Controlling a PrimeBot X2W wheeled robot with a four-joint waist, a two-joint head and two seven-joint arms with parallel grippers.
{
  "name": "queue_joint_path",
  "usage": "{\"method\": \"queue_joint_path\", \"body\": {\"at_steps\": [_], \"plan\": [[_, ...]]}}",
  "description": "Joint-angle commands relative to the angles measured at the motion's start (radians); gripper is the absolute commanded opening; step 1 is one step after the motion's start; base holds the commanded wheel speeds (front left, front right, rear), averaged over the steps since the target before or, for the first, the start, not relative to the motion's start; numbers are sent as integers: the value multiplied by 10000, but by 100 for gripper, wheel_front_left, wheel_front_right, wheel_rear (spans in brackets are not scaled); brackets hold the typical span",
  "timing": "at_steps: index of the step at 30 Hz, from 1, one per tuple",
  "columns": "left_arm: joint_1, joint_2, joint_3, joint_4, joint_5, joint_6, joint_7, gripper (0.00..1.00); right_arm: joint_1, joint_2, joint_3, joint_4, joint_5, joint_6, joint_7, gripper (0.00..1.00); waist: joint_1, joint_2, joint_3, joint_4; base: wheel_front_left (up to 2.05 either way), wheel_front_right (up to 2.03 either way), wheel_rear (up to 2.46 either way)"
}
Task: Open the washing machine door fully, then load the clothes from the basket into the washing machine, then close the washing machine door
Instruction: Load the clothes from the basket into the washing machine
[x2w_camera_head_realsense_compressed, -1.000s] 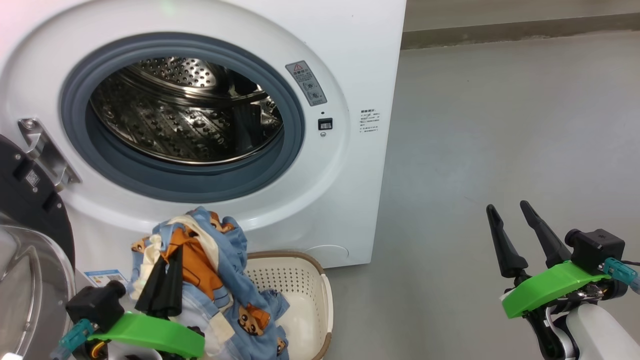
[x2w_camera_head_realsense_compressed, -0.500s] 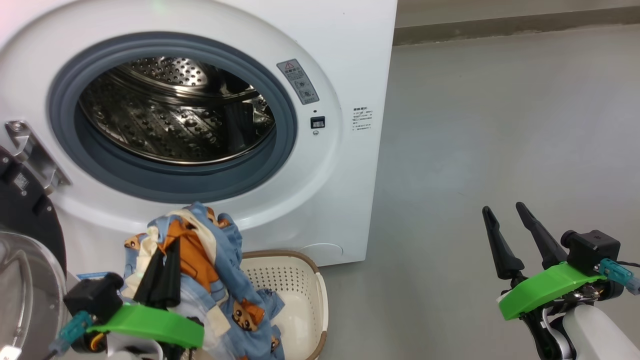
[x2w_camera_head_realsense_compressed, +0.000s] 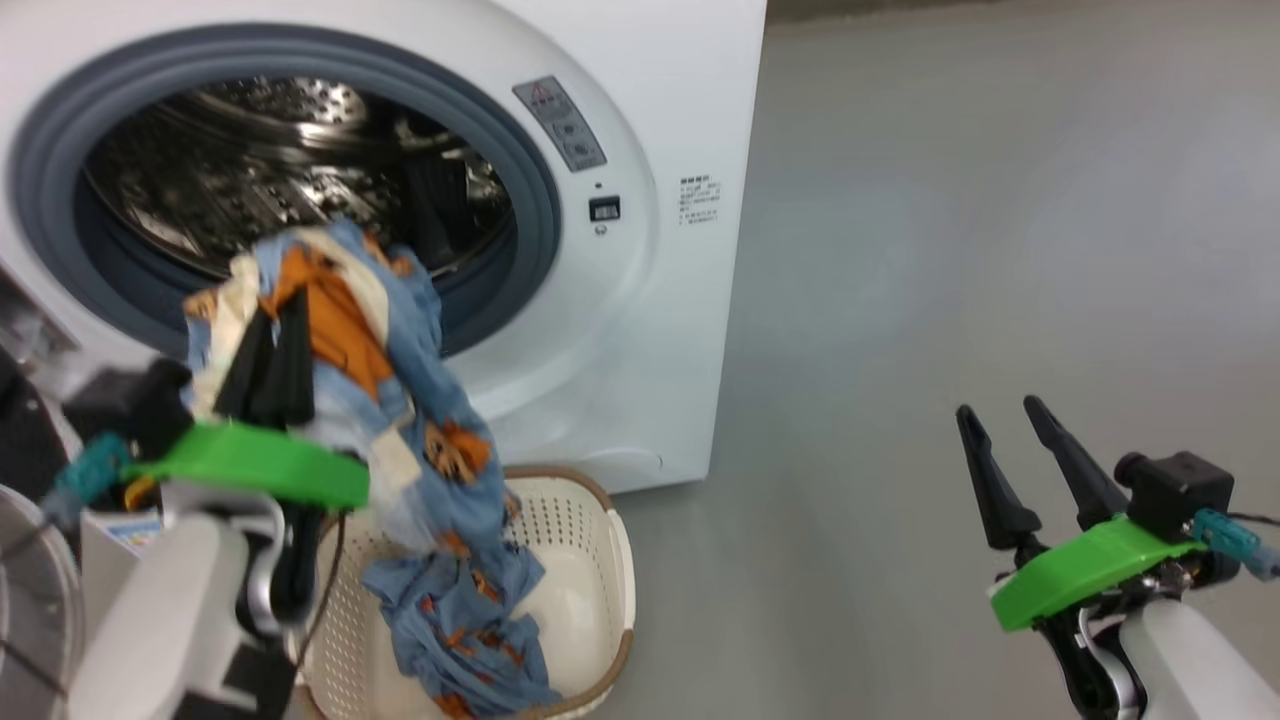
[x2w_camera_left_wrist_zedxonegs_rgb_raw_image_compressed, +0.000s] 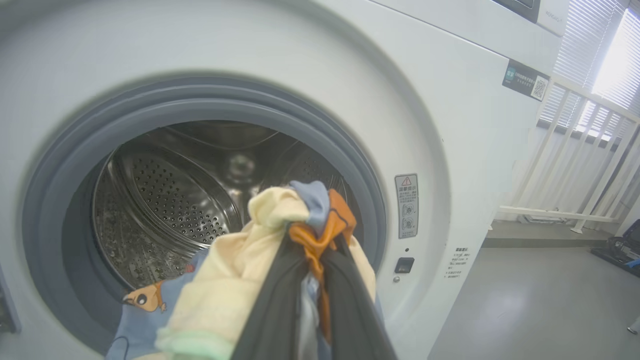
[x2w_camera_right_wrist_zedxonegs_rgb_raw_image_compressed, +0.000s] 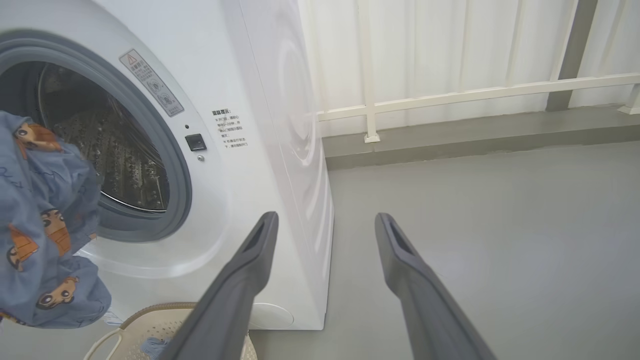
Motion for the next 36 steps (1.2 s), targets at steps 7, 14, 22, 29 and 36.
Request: {"method": "queue_joint_path", "body": {"at_steps": [7, 14, 22, 29, 36], "plan": [[-3000, 296, 337, 2131, 187, -447, -31, 0, -1151, -18, 146, -686, -372, 56, -80, 100, 0, 0, 2448, -395, 0, 0, 0], [-5335, 468, 468, 4456, 294, -817, -72, 0, -1645, 120, -250, -1211, -842, 56, -80, 100, 0, 0, 4299, -773, 0, 0, 0], [-6970, 699, 554, 6000, 451, -1048, -101, 0, -1572, 616, -466, -1607, -1198, 56, -80, 100, 0, 0, 5407, -1216, 0, 0, 0], [-8191, 1113, 834, 6131, 961, -984, -106, 0, -1392, 919, -634, -1861, -1364, 56, -80, 100, 0, 0, 6194, -1625, 0, 0, 0], [-8532, 1235, 1983, 3670, 2221, -204, -107, 0, -1328, 1005, -606, -1889, -1333, 56, -80, 100, 0, 0, 6326, -1764, 0, 0, 0]]}}
